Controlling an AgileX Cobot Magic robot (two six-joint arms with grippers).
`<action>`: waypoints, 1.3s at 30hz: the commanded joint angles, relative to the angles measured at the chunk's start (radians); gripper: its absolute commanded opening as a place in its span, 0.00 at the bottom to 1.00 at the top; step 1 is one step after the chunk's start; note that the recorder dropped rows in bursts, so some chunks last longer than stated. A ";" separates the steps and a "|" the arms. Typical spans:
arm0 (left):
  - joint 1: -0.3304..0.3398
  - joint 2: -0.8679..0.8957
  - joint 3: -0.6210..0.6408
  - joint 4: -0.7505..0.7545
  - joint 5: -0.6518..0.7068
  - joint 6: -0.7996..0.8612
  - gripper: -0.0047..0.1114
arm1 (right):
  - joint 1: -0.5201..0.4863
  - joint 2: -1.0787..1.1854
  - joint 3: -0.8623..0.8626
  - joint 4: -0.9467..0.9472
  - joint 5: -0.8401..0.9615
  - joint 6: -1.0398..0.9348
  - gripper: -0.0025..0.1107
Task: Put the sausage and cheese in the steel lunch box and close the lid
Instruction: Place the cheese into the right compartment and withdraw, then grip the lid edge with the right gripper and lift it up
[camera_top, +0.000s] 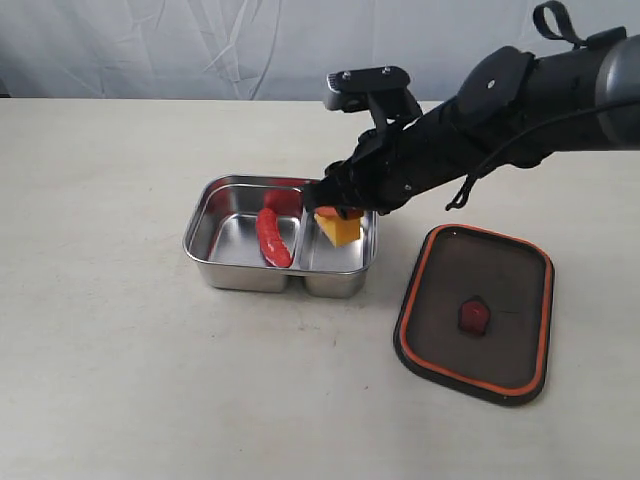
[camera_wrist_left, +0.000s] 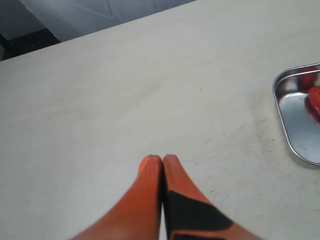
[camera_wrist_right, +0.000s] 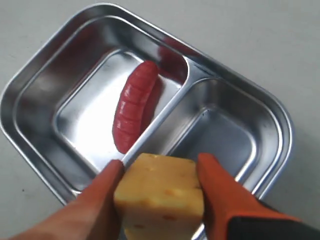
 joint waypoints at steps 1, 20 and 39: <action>-0.002 -0.008 0.032 -0.013 -0.021 -0.009 0.04 | -0.005 0.032 -0.004 -0.009 -0.035 0.003 0.29; -0.002 -0.008 0.040 -0.013 0.028 -0.009 0.04 | -0.103 -0.156 -0.004 -0.176 0.128 0.233 0.44; -0.002 -0.006 0.040 -0.411 0.078 0.185 0.04 | -0.272 -0.260 0.146 -0.925 0.409 1.038 0.44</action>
